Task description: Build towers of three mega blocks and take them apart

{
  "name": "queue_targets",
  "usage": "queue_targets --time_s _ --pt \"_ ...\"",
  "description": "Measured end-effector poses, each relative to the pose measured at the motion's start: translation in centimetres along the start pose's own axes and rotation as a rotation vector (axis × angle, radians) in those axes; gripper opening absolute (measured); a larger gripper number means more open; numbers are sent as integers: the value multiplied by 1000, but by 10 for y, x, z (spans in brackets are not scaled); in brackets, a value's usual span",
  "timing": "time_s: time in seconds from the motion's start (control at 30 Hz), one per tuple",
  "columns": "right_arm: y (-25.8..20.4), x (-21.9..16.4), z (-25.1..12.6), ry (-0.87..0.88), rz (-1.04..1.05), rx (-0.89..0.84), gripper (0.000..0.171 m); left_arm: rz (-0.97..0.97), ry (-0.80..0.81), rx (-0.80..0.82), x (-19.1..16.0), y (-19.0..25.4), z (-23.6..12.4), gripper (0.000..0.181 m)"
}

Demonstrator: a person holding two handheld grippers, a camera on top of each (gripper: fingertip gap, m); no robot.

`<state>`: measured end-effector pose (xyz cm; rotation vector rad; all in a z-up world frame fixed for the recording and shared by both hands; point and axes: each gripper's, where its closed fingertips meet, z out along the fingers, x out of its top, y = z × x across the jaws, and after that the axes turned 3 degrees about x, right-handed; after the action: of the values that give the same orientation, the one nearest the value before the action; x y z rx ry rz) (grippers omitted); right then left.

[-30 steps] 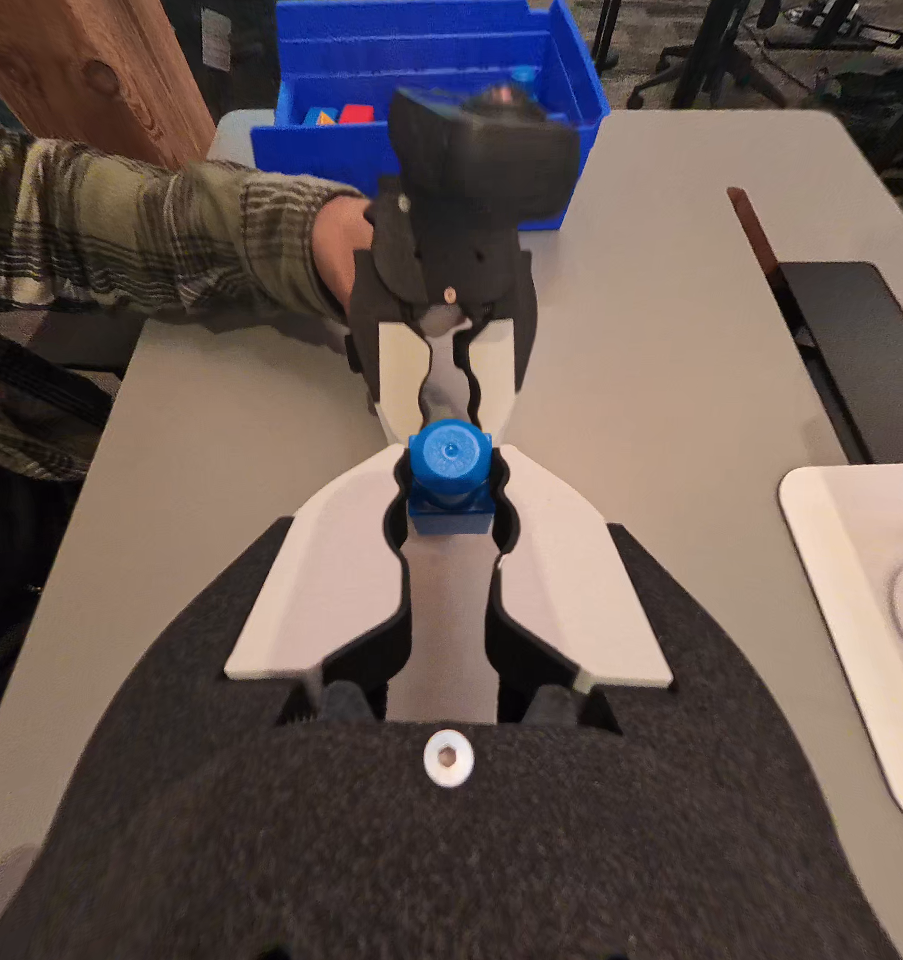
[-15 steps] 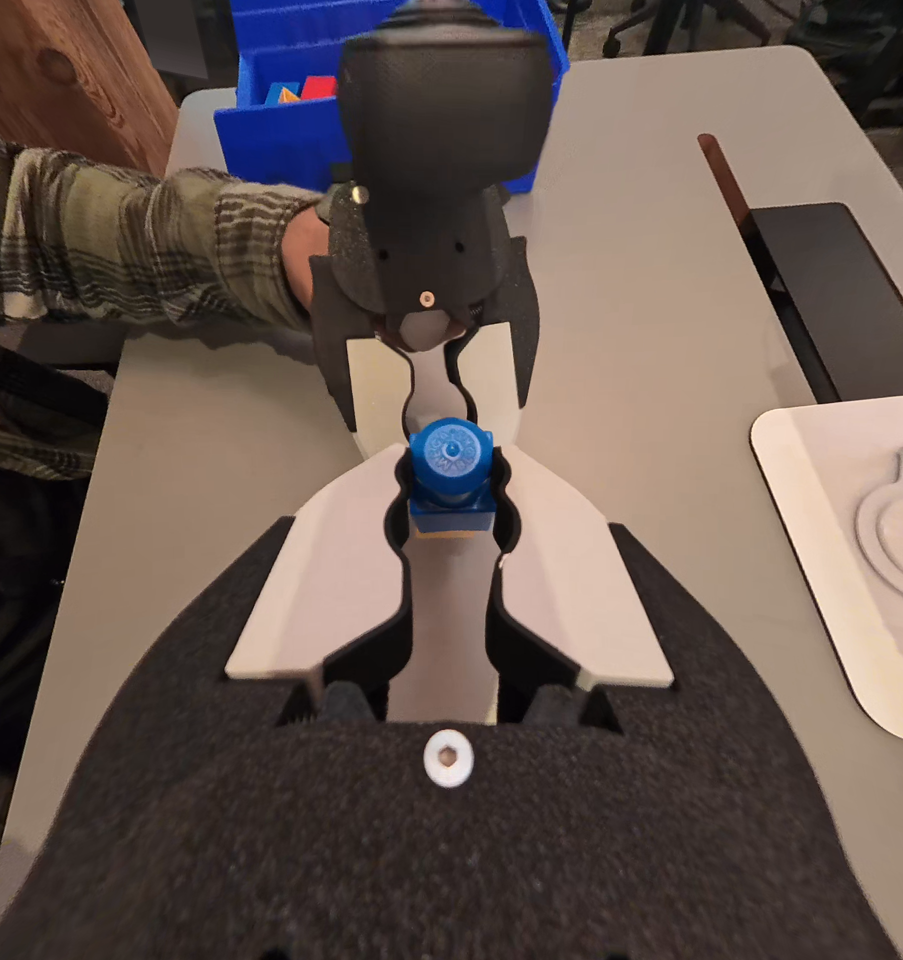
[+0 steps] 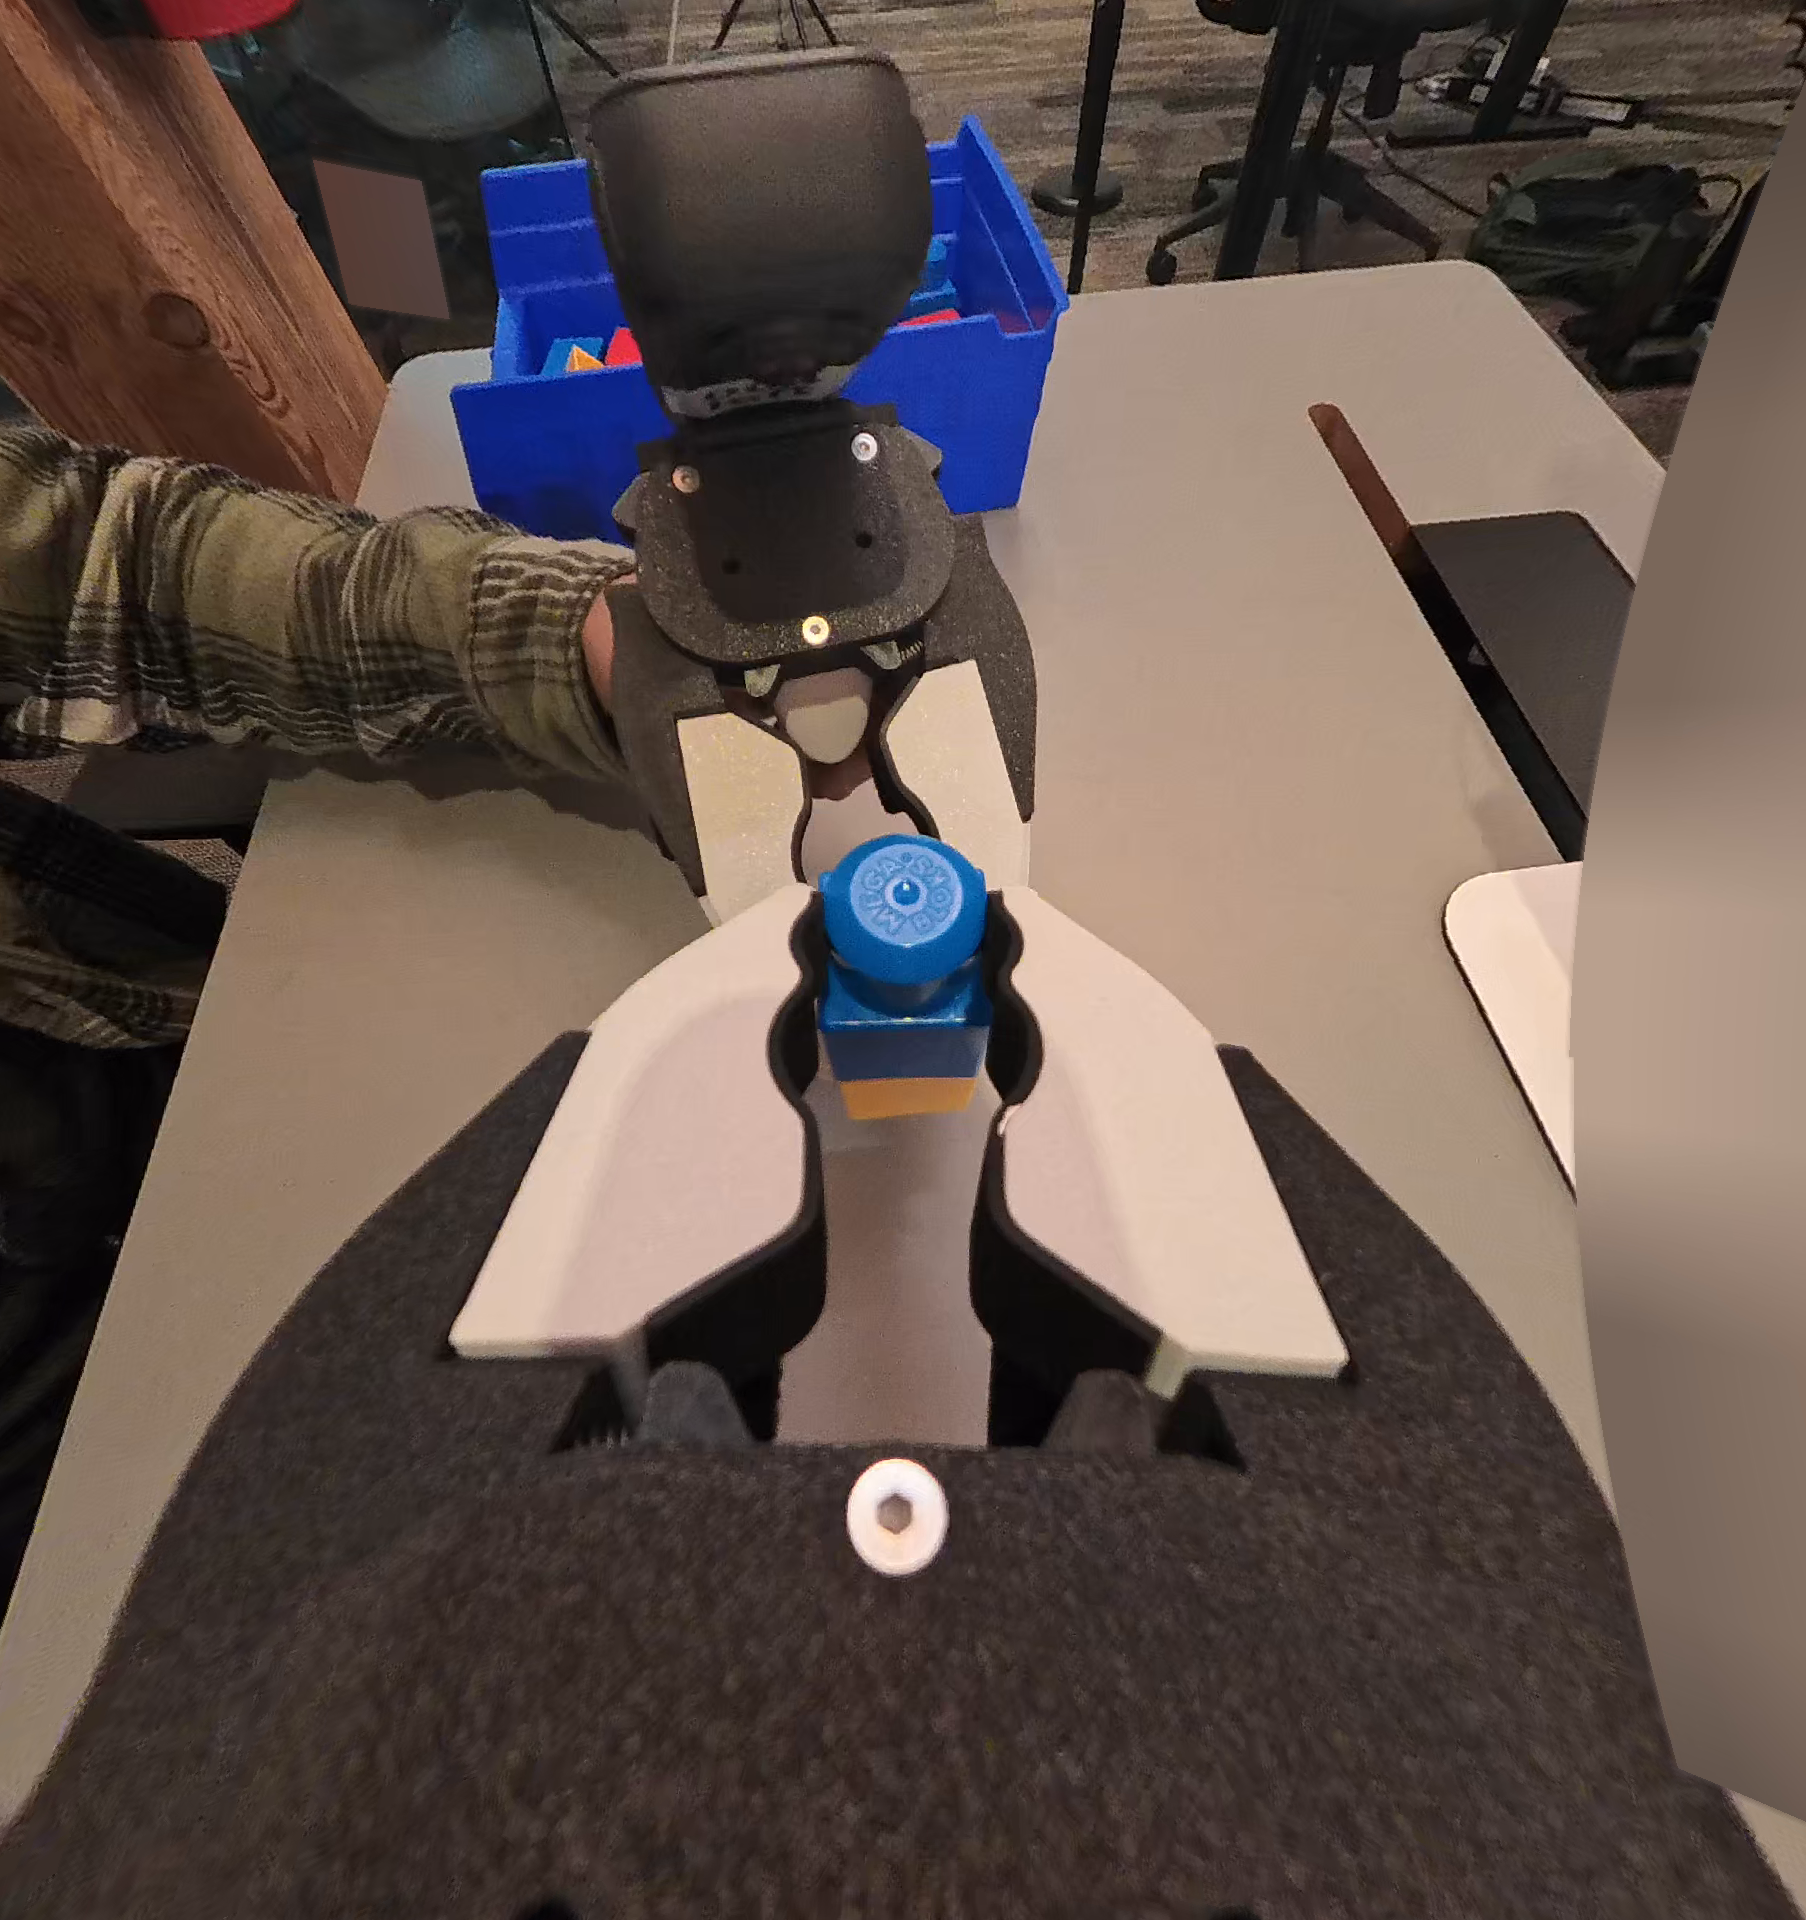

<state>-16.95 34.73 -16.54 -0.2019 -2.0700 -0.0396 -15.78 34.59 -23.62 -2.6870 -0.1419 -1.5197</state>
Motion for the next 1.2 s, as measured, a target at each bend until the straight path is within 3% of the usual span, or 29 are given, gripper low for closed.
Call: queue_targets --time_s 0.5,0.77,0.87,1.03,1.2 --pt "-12 2 -4 8 -50 113 29 -3 17 -91 4 14 -3 34" --pt "-9 -5 -4 -8 -60 53 30 -49 -38 -115 -2 17 3 35" --pt "-11 4 -15 97 -23 52 63 -154 -7 -160 1 16 3 35" --pt "-6 -7 -29 158 45 0 77 -235 102 -242 14 19 -7 35" --pt "-12 -13 -23 172 88 33 77 -187 101 -218 20 24 -9 35"
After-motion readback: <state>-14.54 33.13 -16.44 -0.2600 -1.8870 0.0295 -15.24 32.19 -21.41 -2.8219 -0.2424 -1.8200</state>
